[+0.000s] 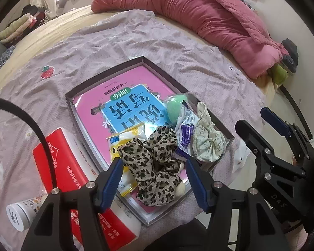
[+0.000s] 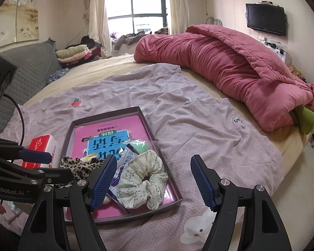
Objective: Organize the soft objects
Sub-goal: 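Open the left tool to release the leopard scrunchie and withdraw both tools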
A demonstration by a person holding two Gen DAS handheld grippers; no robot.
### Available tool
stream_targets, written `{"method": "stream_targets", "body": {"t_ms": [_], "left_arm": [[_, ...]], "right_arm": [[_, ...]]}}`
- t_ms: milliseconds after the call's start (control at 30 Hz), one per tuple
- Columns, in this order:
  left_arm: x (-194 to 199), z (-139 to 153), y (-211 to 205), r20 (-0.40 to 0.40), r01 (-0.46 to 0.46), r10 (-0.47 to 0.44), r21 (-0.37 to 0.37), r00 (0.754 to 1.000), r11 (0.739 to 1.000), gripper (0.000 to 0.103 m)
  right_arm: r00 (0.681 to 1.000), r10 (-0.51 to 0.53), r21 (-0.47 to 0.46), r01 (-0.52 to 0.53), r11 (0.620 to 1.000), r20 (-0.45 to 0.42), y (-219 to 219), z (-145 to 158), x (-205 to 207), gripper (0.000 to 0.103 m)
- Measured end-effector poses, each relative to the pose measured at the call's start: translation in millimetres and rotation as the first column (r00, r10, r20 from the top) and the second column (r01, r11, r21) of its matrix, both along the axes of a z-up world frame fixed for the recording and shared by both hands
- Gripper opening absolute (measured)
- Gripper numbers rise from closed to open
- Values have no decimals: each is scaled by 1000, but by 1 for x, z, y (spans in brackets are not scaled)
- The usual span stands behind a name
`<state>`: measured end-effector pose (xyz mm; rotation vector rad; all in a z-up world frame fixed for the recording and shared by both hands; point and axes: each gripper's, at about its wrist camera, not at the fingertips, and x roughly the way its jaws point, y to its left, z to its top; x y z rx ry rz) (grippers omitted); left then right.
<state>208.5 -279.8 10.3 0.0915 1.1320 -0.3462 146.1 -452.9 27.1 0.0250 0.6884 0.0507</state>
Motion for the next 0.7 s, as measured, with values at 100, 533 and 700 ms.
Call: {"method": "stream_targets", "body": {"t_ms": [100,533,700], "left_arm": [[-3,2,1,2,-1,1,0,1000,1000,64],[-36,27,18,38,-25,26,-28,999,999,68],[-43,35,34,49,-55,57,-40,997,998,68]], "right_arm": [[1000,-3,-6,3,1000,-3,0,0,0,74],[1000,9,-36,-9,999,10,11,8,-7,76],[999,27,-50,-26,998,27,20,17,-12,76]]}}
